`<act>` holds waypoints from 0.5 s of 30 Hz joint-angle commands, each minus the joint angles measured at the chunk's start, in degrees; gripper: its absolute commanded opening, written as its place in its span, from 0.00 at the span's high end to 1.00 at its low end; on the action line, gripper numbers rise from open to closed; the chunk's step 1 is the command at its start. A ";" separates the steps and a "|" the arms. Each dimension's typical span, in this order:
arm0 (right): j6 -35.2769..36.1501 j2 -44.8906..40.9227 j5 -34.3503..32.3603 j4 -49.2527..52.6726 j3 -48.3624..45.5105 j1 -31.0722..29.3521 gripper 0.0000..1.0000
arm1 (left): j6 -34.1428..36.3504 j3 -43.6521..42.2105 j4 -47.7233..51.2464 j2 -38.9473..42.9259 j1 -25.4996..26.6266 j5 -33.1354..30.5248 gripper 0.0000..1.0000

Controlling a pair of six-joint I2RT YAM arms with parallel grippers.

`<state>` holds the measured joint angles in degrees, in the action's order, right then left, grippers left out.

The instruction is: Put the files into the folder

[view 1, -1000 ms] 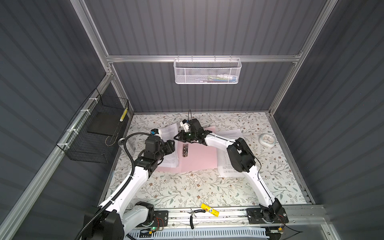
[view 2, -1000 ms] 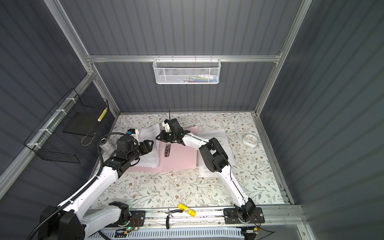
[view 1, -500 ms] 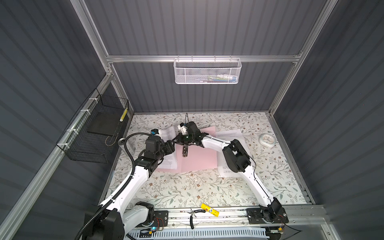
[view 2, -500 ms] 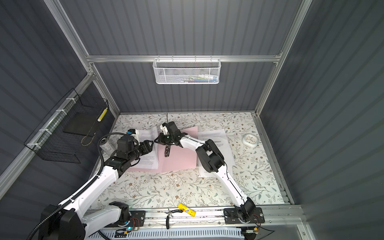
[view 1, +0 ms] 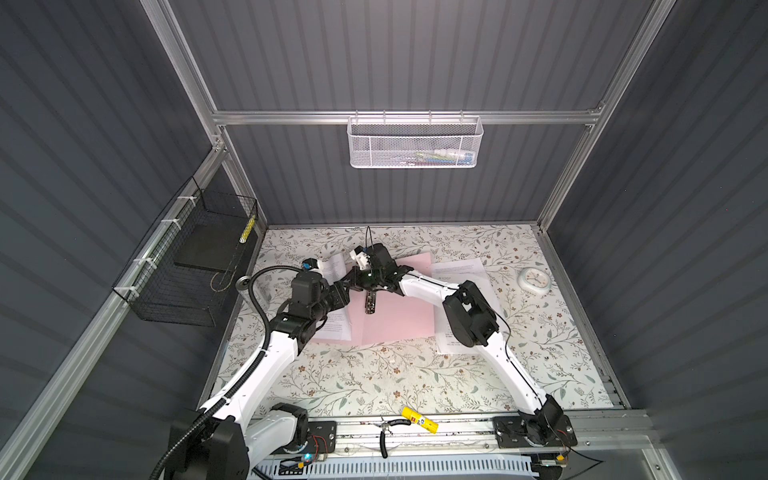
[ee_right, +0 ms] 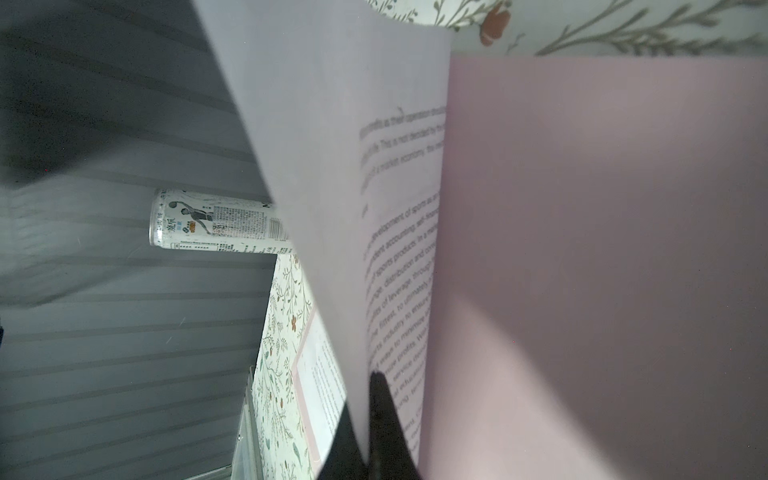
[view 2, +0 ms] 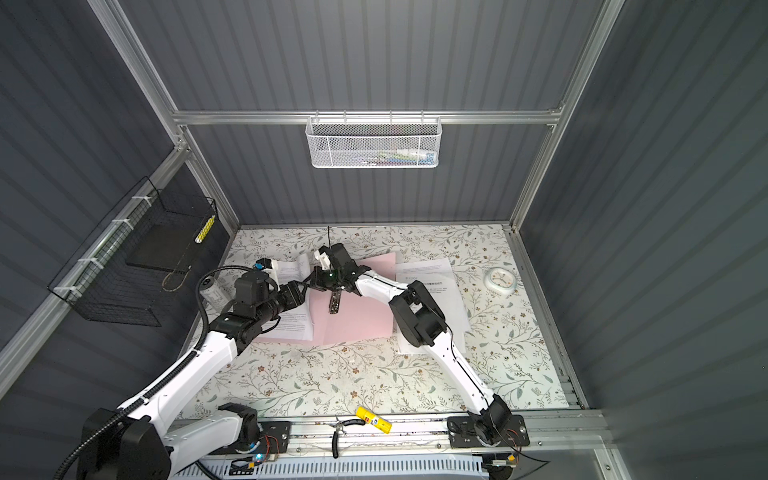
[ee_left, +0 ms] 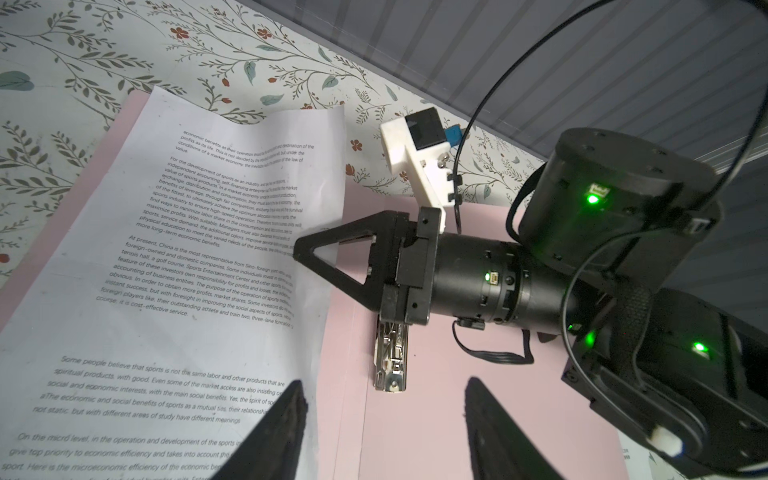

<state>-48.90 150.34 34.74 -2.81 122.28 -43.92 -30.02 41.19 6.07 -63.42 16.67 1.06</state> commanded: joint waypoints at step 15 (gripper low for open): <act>0.63 2.81 -1.25 4.90 3.87 0.21 1.00 | 0.84 -1.07 0.84 0.06 -0.49 -1.15 0.38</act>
<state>-48.77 151.39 34.24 0.91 124.88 -43.86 -30.00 40.75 6.42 -63.51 16.67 0.43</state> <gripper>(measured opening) 0.046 0.619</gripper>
